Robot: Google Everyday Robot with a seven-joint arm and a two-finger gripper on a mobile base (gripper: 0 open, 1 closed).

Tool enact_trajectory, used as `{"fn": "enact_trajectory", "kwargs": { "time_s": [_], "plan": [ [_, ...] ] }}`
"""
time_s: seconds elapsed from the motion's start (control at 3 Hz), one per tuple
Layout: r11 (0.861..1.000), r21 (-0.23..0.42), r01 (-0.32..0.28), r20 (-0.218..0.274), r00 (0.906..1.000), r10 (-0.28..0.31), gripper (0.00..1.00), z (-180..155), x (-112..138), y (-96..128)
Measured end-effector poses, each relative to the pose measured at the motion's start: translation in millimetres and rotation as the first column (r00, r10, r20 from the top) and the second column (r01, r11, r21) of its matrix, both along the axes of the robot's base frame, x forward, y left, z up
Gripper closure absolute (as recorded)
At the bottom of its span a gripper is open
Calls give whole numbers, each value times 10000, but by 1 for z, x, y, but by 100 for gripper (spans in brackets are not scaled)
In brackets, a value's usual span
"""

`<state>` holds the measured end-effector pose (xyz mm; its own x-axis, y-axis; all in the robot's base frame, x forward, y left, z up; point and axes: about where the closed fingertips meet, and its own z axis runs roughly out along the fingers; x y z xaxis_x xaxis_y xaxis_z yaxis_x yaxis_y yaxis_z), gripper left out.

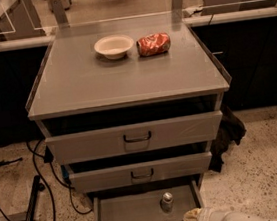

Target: Pick redbull can from bottom drawer and place on counter

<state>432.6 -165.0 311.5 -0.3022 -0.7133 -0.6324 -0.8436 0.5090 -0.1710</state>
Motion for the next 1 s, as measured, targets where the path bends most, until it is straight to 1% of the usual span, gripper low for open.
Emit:
{"fn": "enact_trajectory", "kwargs": {
  "time_s": [0.33, 0.67, 1.0],
  "plan": [
    [9995, -160, -268, 343, 9990, 273, 100, -7, 24, 5],
    [9989, -263, -388, 477, 9981, 400, 93, -12, 46, 4],
    [9988, -279, -394, 449, 9982, 407, 74, -18, 63, 1]
  ]
}}
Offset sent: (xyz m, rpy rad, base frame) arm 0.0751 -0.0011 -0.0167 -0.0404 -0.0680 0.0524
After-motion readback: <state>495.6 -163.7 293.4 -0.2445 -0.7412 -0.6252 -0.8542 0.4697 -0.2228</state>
